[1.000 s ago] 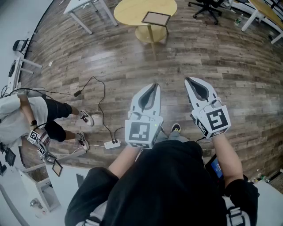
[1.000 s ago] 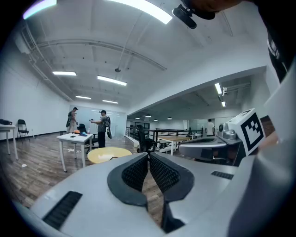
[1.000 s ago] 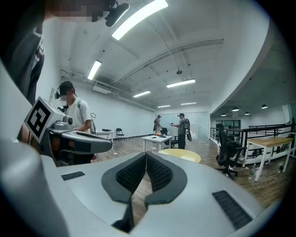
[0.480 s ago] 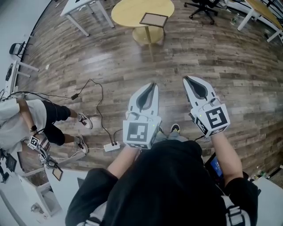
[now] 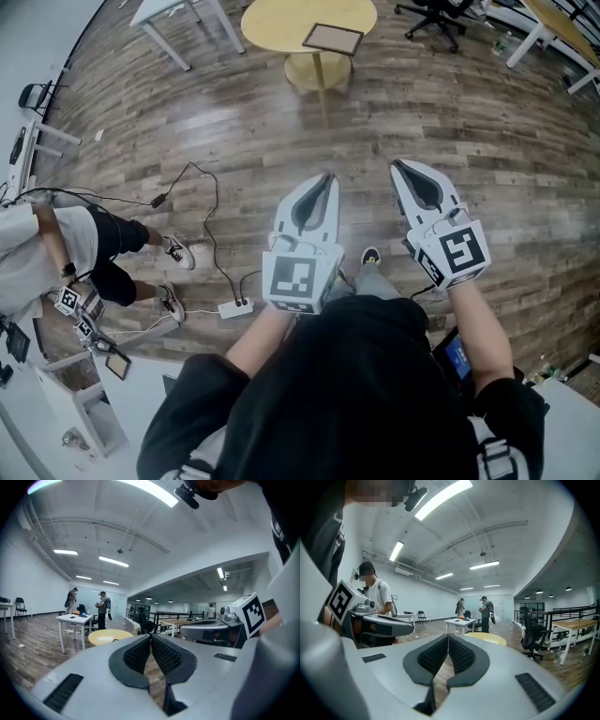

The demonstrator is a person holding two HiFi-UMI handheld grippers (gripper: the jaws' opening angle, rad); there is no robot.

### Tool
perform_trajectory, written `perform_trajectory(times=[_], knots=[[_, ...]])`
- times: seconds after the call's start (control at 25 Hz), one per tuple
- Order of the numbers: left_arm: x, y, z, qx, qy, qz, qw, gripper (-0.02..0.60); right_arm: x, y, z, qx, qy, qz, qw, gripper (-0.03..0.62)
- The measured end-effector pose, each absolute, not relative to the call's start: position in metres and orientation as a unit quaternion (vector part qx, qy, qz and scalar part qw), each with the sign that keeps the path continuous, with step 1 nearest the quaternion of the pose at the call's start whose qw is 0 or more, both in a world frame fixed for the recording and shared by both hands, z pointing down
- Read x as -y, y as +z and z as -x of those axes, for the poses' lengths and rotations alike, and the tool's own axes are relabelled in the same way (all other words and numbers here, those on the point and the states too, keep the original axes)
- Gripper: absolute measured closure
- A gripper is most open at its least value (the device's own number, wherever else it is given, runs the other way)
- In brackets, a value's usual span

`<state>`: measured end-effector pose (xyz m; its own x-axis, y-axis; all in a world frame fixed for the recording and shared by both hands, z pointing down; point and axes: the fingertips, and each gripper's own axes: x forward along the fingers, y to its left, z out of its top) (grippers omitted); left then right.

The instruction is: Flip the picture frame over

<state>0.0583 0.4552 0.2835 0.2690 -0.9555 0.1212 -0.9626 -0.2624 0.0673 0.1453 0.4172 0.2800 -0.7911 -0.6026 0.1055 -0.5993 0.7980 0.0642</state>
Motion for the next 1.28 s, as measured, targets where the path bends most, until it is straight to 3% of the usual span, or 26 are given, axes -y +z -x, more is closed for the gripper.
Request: perform_trajectory(times=[1.28], knots=[[-0.277,0.299,-0.122,0.63,0.082,-0.77,0.061,0.547,-0.233,0.297,-0.206,0.962,0.038,-0.271,0.008,0.574]])
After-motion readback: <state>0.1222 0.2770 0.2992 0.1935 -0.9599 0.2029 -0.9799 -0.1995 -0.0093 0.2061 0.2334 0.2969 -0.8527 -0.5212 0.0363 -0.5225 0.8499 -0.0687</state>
